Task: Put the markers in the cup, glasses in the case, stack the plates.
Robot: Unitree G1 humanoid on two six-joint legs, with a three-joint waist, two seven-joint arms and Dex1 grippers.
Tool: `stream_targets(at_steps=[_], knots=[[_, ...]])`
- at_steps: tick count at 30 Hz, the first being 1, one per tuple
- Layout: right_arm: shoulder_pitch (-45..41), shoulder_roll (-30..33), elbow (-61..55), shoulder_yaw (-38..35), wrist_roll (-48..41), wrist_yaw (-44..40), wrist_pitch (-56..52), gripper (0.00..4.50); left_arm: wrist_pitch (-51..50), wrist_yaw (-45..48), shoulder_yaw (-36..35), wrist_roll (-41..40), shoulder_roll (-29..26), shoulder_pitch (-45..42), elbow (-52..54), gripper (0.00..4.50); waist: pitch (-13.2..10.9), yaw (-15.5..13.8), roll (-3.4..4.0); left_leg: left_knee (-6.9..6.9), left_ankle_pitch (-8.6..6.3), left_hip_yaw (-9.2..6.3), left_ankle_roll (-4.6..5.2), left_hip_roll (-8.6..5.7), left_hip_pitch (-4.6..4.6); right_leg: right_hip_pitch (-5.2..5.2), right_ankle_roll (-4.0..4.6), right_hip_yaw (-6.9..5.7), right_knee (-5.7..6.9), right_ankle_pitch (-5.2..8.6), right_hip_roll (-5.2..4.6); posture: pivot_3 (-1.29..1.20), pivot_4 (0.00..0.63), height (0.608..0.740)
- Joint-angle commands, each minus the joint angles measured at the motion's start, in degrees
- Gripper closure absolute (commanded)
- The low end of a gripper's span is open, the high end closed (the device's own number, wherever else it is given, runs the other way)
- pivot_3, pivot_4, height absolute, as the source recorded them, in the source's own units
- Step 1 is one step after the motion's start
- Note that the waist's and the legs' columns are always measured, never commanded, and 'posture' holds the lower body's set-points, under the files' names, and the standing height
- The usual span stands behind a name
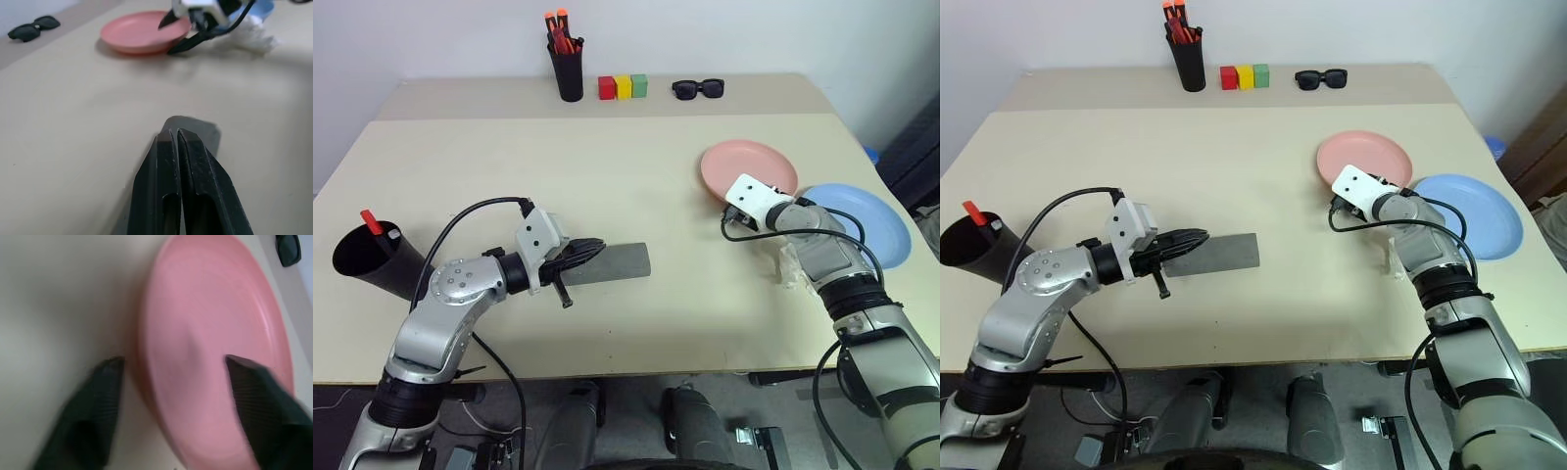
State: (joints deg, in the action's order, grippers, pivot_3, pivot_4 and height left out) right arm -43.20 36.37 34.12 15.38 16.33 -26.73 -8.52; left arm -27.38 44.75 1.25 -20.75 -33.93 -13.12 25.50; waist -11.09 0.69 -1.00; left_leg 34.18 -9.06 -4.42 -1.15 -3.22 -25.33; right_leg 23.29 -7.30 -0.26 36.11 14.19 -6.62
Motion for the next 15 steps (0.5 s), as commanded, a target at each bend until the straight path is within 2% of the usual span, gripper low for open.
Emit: stream_targets(at_steps=[1, 2, 3, 10, 15], knots=[[-1.0, -0.3, -0.1, -1.0, 0.6, 0.4, 2.1, 3.59, -0.9, -1.8, -1.4, -1.5, 0.4, 0.8, 3.6, 4.40, 0.0, 0.1, 0.01, 0.00, 0.00, 0.00, 0.00, -0.01, 0.00, 0.00, 0.00, 0.00, 0.00, 0.00, 0.00, 0.00, 0.150, 0.740], [-0.8, -0.2, -0.4, -1.0, 0.8, 0.2, 2.6, 4.13, -1.1, -2.1, -1.2, -1.5, 0.5, 1.2, 3.9, 4.40, 0.0, 0.1, 0.01, 0.00, 0.00, 0.00, 0.00, -0.02, 0.00, 0.00, -0.01, 0.00, 0.00, -0.01, 0.00, 0.00, 0.150, 0.740], [-0.5, 0.0, -0.9, -1.0, 1.0, 0.2, 3.2, 4.47, -1.1, -2.3, -1.0, -1.6, 0.5, 1.4, 4.2, 4.40, 0.0, 0.2, 0.03, 0.00, 0.00, 0.00, 0.01, -0.02, 0.00, 0.01, -0.01, 0.00, 0.00, -0.01, 0.00, 0.00, 0.150, 0.740], [4.9, 5.1, -15.5, -5.5, 0.0, -1.8, 4.9, 4.47, -0.4, -4.0, -0.9, -3.9, 4.0, 0.6, 4.0, 4.40, 0.0, 0.0, 0.06, 0.00, 0.00, 0.00, 0.01, -0.03, -0.01, 0.02, -0.01, 0.01, 0.01, -0.01, 0.08, 0.00, 0.150, 0.740], [16.6, 15.9, -29.3, -16.4, -1.7, -5.5, -1.5, 4.47, 1.1, -4.3, 2.2, -3.3, 7.7, -1.4, 1.9, 4.40, 0.0, -1.5, 0.10, 0.04, -0.01, 0.05, 0.02, -0.01, -0.03, -0.04, -0.01, -0.01, -0.02, 0.01, 0.03, 0.00, 0.150, 0.740]])
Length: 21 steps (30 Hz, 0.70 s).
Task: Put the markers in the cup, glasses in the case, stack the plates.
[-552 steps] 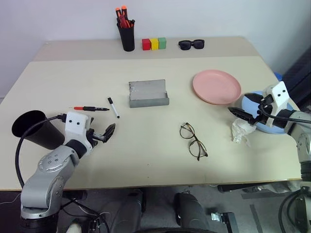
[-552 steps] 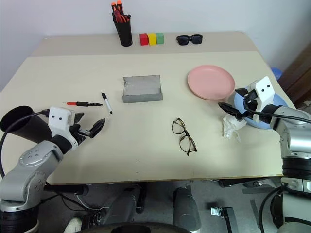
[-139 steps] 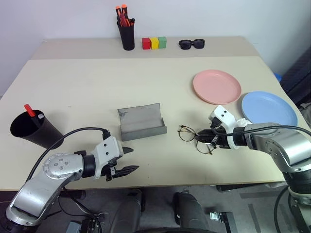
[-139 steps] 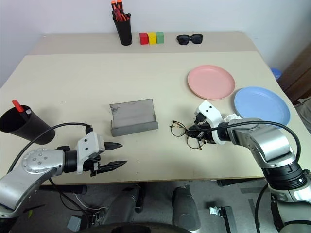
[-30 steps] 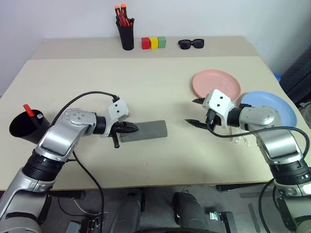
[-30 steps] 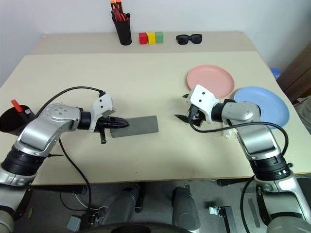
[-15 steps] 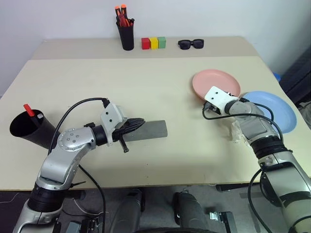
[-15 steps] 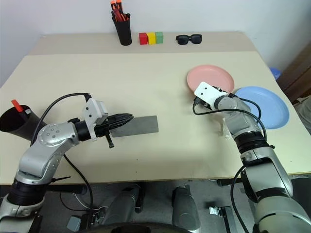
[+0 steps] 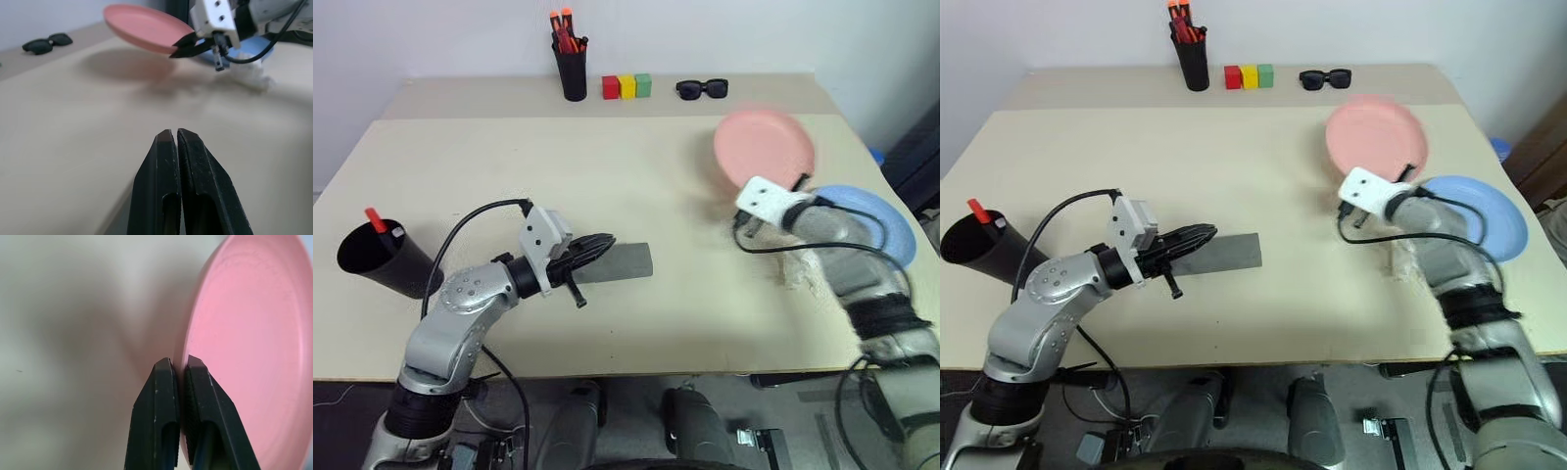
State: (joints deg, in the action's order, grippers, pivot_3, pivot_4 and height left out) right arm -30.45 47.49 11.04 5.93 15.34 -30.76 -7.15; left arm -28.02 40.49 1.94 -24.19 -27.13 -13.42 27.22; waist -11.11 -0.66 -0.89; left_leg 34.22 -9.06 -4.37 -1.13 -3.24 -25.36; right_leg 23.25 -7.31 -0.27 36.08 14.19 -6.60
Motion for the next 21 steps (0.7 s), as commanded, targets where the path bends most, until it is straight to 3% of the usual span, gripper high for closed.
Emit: stream_targets(at_steps=[1, 4, 8, 11, 14, 20, 21], knots=[[6.7, 6.7, -8.1, -8.9, -0.7, -2.1, -4.1, 4.47, 2.0, 0.1, 2.1, 0.4, 1.3, -1.4, -0.4, 4.40, 0.0, -0.3, 0.00, 0.01, 0.00, 0.02, 0.00, 0.00, 0.00, -0.01, 0.01, 0.00, 0.00, 0.00, 0.00, 0.00, 0.150, 0.740], [15.7, 10.6, -13.7, -15.3, -1.6, -4.3, -7.2, 4.47, 3.1, 1.1, 3.8, 0.5, 2.6, -2.8, -2.7, 4.40, 0.0, -0.1, 0.01, 0.04, -0.02, 0.07, 0.03, 0.01, 0.02, -0.07, 0.18, 0.00, -0.03, 0.11, -0.03, 0.00, 0.150, 0.740], [26.6, 10.9, -20.6, -23.0, -3.8, -7.4, -11.6, 4.47, 5.0, 3.2, 5.7, 0.9, 3.6, -5.4, -6.6, 4.40, 0.2, 0.5, 0.24, 0.04, -0.02, 0.23, 0.04, 0.06, 0.09, -0.06, 0.18, 0.05, 0.01, 0.10, 0.01, 0.00, 0.150, 0.740], [29.7, 10.3, -22.4, -25.4, -4.7, -7.6, -13.8, 4.47, 6.1, 4.1, 6.5, 1.1, 4.1, -6.4, -8.3, 4.40, 0.2, 0.8, 0.35, 0.05, -0.02, 0.27, 0.04, 0.07, 0.12, -0.05, 0.18, 0.07, 0.02, 0.10, 0.02, 0.00, 0.150, 0.740], [31.2, 10.5, -22.4, -26.3, -4.9, -7.8, -15.0, 3.50, 6.7, 4.5, 6.8, 1.3, 4.4, -6.7, -9.1, 4.40, 0.2, 1.1, 0.36, 0.08, -0.03, 0.27, 0.05, 0.10, 0.11, -0.06, 0.18, 0.09, 0.01, 0.11, 0.00, 0.00, 0.150, 0.740], [32.2, 11.0, -22.4, -27.0, -5.9, -9.0, -15.1, 0.38, 6.7, 4.5, 6.8, 1.3, 4.3, -5.7, -8.2, 4.40, 0.2, 1.1, 0.36, 0.09, -0.03, 0.24, 0.06, 0.12, 0.09, -0.08, 0.19, 0.09, 0.00, 0.12, -0.04, 0.00, 0.150, 0.740], [32.3, 11.1, -22.3, -27.0, -6.0, -9.2, -14.9, 0.02, 6.7, 4.4, 6.8, 1.3, 4.4, -5.6, -8.1, 4.40, 0.2, 1.1, 0.36, 0.10, -0.03, 0.24, 0.06, 0.12, 0.09, -0.08, 0.19, 0.09, 0.00, 0.12, -0.04, 0.00, 0.150, 0.740]])
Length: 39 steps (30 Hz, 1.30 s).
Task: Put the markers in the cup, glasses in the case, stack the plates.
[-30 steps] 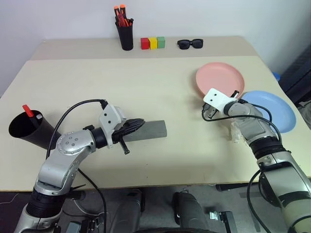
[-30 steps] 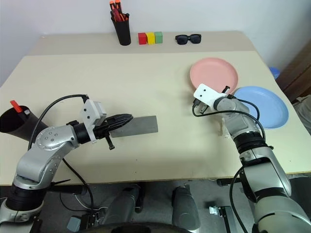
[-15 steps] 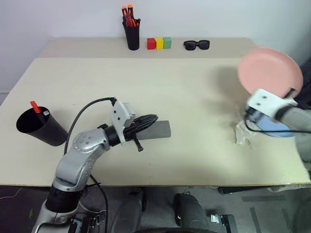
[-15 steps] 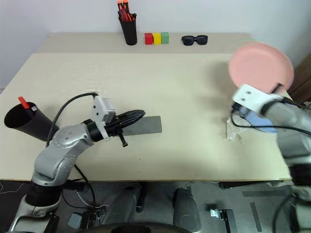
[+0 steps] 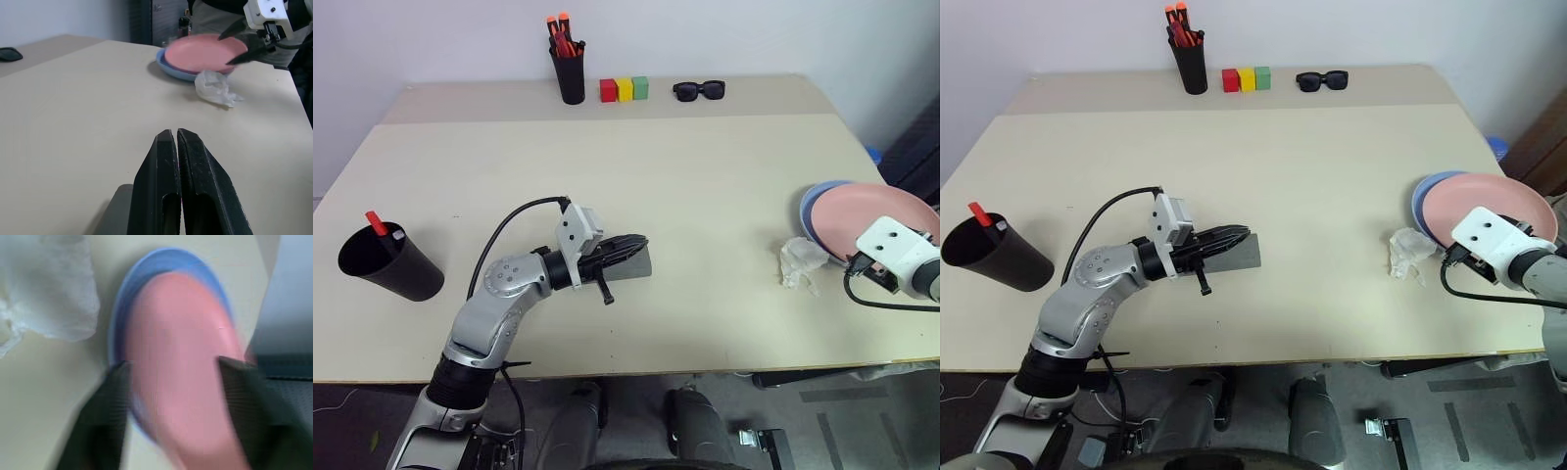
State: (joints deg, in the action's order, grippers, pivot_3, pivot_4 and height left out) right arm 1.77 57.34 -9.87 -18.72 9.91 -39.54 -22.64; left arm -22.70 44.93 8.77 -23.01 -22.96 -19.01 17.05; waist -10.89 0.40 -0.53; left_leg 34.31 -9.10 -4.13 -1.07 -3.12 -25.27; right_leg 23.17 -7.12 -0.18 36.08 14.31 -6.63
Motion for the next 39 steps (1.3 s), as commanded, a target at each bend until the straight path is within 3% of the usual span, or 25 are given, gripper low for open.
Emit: stream_targets(at_steps=[1, 6, 11, 21, 24, 31, 39], knots=[[0.2, 1.4, -1.2, -2.7, -0.8, -0.6, 1.2, 0.02, 1.3, -0.2, -0.1, 0.2, 0.2, 0.0, 2.1, 4.40, 0.0, 0.0, 0.00, 0.00, 0.00, 0.00, 0.00, 0.00, 0.00, 0.00, 0.00, 0.00, 0.00, 0.00, 0.00, 0.00, 0.150, 0.740], [1.8, -0.6, -2.4, -7.9, -8.0, -4.8, 1.7, 0.02, 1.5, -0.4, -0.6, 0.2, -0.2, 0.7, 2.2, 4.40, 0.0, -0.1, 0.00, 0.01, -0.01, -0.01, 0.01, 0.00, -0.01, -0.02, 0.00, 0.00, 0.00, 0.00, 0.00, 0.00, 0.150, 0.740], [2.4, -6.7, -9.4, -11.2, -21.0, -8.5, -7.4, 0.02, 0.7, 0.3, -0.4, -0.8, -1.0, 2.0, 3.3, 4.40, 0.0, -0.2, 0.00, 0.01, -0.01, -0.23, 0.02, 0.03, 0.00, -0.04, 0.00, -0.01, 0.00, 0.00, 0.03, 0.00, 0.150, 0.740], [0.3, -14.8, -4.6, -2.4, -18.9, 1.3, -6.9, 0.02, 0.4, -0.1, 0.8, 0.2, -1.6, 3.3, 4.7, 4.40, 0.0, -1.0, 0.02, 0.05, -0.02, -0.26, 0.03, -0.01, -0.01, -0.05, 0.05, -0.01, -0.06, 0.03, -0.02, 0.00, 0.150, 0.740], [0.3, -15.0, -3.5, -2.2, -19.5, 1.6, -6.4, 0.80, 0.3, -0.4, 0.6, -0.1, -1.7, 3.5, 5.0, 4.40, 0.0, -1.2, 0.03, 0.05, -0.02, -0.26, 0.03, -0.03, -0.02, -0.04, 0.05, -0.01, -0.06, 0.03, -0.04, 0.00, 0.150, 0.740], [0.1, -13.9, -4.1, -3.1, -20.5, 1.7, -6.3, 4.42, 0.6, -0.8, 1.2, 0.1, -1.2, 3.8, 4.8, 4.40, 0.0, -1.1, 0.03, 0.05, -0.03, -0.27, 0.04, -0.03, -0.02, -0.04, 0.05, -0.01, -0.06, 0.03, -0.03, 0.00, 0.150, 0.740], [-6.7, -12.8, -2.0, -9.2, -21.9, 6.8, -7.4, 4.47, 0.9, -0.6, 2.0, 0.3, -0.7, 3.7, 4.2, 4.40, 0.0, -1.1, 0.04, 0.06, -0.03, -0.26, 0.04, -0.02, -0.02, -0.04, 0.04, -0.01, -0.06, 0.02, -0.03, 0.00, 0.150, 0.740]])
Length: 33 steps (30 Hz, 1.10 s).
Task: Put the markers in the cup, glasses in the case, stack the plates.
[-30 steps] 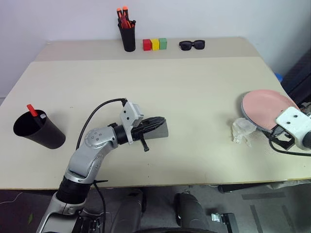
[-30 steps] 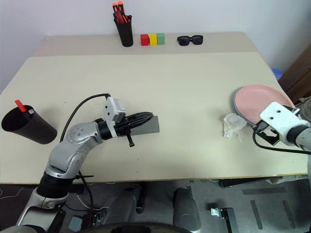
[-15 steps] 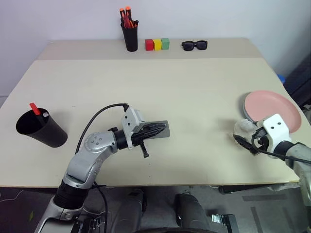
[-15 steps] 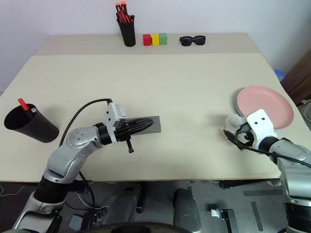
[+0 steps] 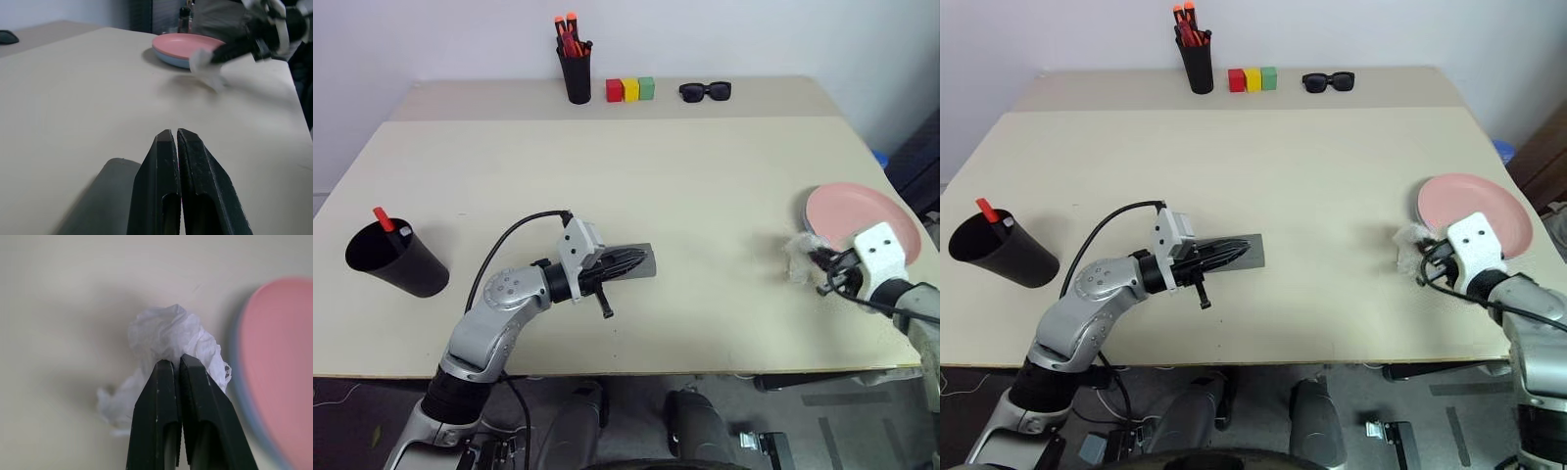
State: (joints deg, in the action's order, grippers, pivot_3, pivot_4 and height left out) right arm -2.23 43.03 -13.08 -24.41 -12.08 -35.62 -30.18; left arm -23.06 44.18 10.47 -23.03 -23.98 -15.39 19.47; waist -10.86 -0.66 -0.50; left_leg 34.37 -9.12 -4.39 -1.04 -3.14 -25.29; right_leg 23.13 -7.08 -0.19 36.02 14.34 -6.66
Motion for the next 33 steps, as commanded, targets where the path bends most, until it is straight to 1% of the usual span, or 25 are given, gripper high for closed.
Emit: stream_targets(at_steps=[1, 5, 6, 7, 8, 10, 11, 12, 14, 15, 18, 20, 21, 23, 24, 26, 29, 33], knots=[[-4.0, 1.6, 2.8, -4.1, 0.3, 4.1, 0.0, 4.47, 1.4, 0.1, 0.4, 0.3, 0.5, 0.0, 1.7, 4.40, 0.0, 0.0, 0.00, 0.00, 0.00, 0.00, 0.00, 0.00, 0.00, 0.00, 0.00, 0.00, 0.00, 0.00, 0.01, 0.00, 0.150, 0.740], [-7.7, 3.1, 9.7, -3.3, 2.5, 7.6, -1.2, 4.47, 1.6, 0.0, 0.5, 0.6, 1.0, 0.0, 1.3, 4.40, 0.0, -0.2, 0.00, 0.00, 0.00, 0.02, 0.00, -0.02, -0.01, 0.00, 0.00, 0.00, -0.02, 0.00, -0.01, 0.00, 0.150, 0.740], [-8.3, 3.3, 11.0, -2.7, 2.9, 8.0, -0.9, 3.90, 1.7, 0.0, 0.6, 0.7, 1.1, 0.0, 1.3, 4.40, 0.0, -0.2, 0.00, 0.00, 0.00, 0.03, 0.00, -0.03, -0.02, 0.00, 0.00, 0.00, -0.02, 0.00, -0.01, 0.00, 0.150, 0.740], [-8.9, 3.5, 12.2, -2.4, 3.0, 8.1, -0.3, 3.68, 1.7, -0.2, 0.9, 0.9, 1.3, -0.1, 1.3, 4.40, 0.0, -0.1, 0.00, 0.00, 0.00, 0.05, 0.00, -0.03, -0.03, -0.01, 0.00, 0.00, -0.02, 0.00, -0.01, 0.00, 0.150, 0.740], [-10.0, 3.2, 13.2, -2.1, 3.2, 8.7, 0.0, 3.11, 1.9, -0.3, 0.8, 1.1, 1.5, 0.0, 1.3, 4.40, 0.0, 0.0, 0.00, 0.00, 0.00, 0.07, 0.01, -0.03, -0.02, 0.00, 0.00, 0.00, -0.02, 0.00, -0.01, 0.00, 0.150, 0.740], [-11.7, 3.1, 14.4, -1.1, 4.0, 10.0, 1.1, 2.20, 2.2, -0.8, 0.2, 1.3, 1.7, 0.2, 1.3, 4.40, 0.0, 0.1, 0.06, 0.00, 0.00, 0.09, 0.02, -0.03, -0.02, 0.00, 0.00, 0.00, -0.01, 0.00, -0.01, 0.00, 0.150, 0.740], [-12.2, 3.2, 14.8, -0.3, 4.8, 10.6, 2.0, 1.58, 2.1, -1.5, -0.6, 1.2, 2.0, 0.3, 1.3, 4.40, 0.0, 0.3, 0.07, -0.01, 0.00, 0.09, 0.02, -0.01, -0.02, 0.03, 0.00, 0.01, 0.00, 0.00, -0.01, 0.00, 0.150, 0.740], [-12.5, 3.3, 14.9, 0.6, 5.4, 10.6, 2.9, 1.18, 2.0, -2.2, -1.3, 1.1, 2.3, 0.5, 1.3, 4.40, 0.0, 0.4, 0.07, -0.01, 0.00, 0.09, 0.02, -0.01, 0.00, 0.03, 0.00, 0.01, 0.01, 0.00, -0.01, 0.00, 0.150, 0.740], [-12.7, 3.5, 14.5, 2.3, 5.7, 9.4, 4.9, 0.12, 2.6, -4.4, -3.0, 1.5, 2.8, 0.9, 1.5, 4.40, 0.0, 0.4, 0.07, -0.02, 0.00, 0.08, 0.02, -0.01, 0.00, 0.03, 0.00, 0.01, 0.02, 0.00, 0.01, 0.00, 0.150, 0.740], [-12.7, 3.2, 13.7, 3.0, 5.5, 8.7, 5.6, 0.12, 3.4, -6.1, -4.1, 2.1, 3.1, 1.3, 1.5, 4.40, 0.0, 0.4, 0.07, -0.02, 0.00, 0.09, 0.02, -0.01, 0.00, 0.03, -0.01, 0.01, 0.02, -0.01, 0.02, 0.00, 0.150, 0.740], [-13.6, 1.3, 10.4, 4.6, 1.3, 4.5, 7.5, 0.12, 4.3, -15.7, -8.4, 6.3, 5.2, 2.0, 0.7, 4.40, 0.0, 0.3, 0.07, -0.01, -0.01, 0.07, 0.03, -0.01, 0.00, 0.02, -0.02, 0.01, 0.01, -0.01, 0.00, 0.00, 0.150, 0.740], [-13.9, -0.5, 6.5, 6.1, -2.9, 0.8, 7.3, 0.12, 3.1, -21.7, -13.8, 6.4, 6.5, 3.1, 0.7, 4.40, 0.0, 0.5, 0.06, 0.00, 0.00, 0.05, 0.03, 0.00, 0.00, 0.02, -0.04, 0.01, 0.03, -0.02, 0.01, 0.00, 0.150, 0.740], [-14.1, -1.1, 4.9, 7.2, -5.0, -1.4, 6.5, 0.12, 2.2, -24.3, -16.4, 7.0, 6.6, 4.1, 0.7, 4.40, 0.0, 0.6, 0.06, 0.00, 0.00, 0.03, 0.03, 0.02, 0.00, 0.02, -0.06, 0.01, 0.04, -0.04, 0.03, 0.00, 0.150, 0.740], [-14.9, -2.0, 3.8, 9.0, -7.8, -4.6, 4.9, 0.12, 1.9, -27.7, -19.0, 9.3, 5.9, 6.0, 0.8, 4.40, 0.0, 0.9, 0.06, -0.01, -0.01, -0.02, 0.04, 0.03, 0.02, 0.02, -0.23, 0.01, 0.06, -0.11, 0.05, 0.00, 0.150, 0.740], [-15.5, -2.1, 4.3, 9.8, -8.6, -5.9, 4.6, 0.12, 1.4, -29.1, -19.5, 10.3, 5.8, 6.7, 1.0, 4.40, 0.0, 1.0, 0.06, -0.01, -0.01, -0.03, 0.04, 0.01, 0.01, 0.02, -0.24, 0.00, 0.06, -0.11, 0.05, 0.00, 0.150, 0.740], [-16.7, -2.1, 5.8, 11.1, -9.3, -7.7, 4.6, 0.12, 0.9, -30.4, -19.5, 11.3, 5.8, 7.5, 1.6, 4.40, 0.0, 0.3, 0.03, 0.01, -0.01, -0.06, 0.03, -0.04, -0.01, 0.00, -0.23, -0.01, 0.05, -0.10, 0.04, 0.00, 0.150, 0.740], [-18.9, -2.4, 9.0, 13.8, -8.9, -9.9, 5.7, 0.12, 0.4, -31.3, -19.2, 12.4, 5.4, 8.7, 2.8, 4.40, 0.0, -0.1, 0.00, 0.08, -0.02, -0.04, 0.04, -0.05, -0.03, -0.04, -0.05, -0.01, 0.00, -0.01, 0.03, 0.00, 0.150, 0.740], [-21.9, -2.7, 14.0, 15.4, -8.3, -11.9, 8.1, 0.12, 0.0, -32.5, -18.9, 13.0, 6.1, 9.0, 2.8, 4.40, 0.0, -0.1, 0.00, 0.09, -0.02, -0.04, 0.02, -0.05, -0.05, -0.03, -0.04, -0.01, -0.01, 0.00, 0.02, 0.00, 0.150, 0.740]])
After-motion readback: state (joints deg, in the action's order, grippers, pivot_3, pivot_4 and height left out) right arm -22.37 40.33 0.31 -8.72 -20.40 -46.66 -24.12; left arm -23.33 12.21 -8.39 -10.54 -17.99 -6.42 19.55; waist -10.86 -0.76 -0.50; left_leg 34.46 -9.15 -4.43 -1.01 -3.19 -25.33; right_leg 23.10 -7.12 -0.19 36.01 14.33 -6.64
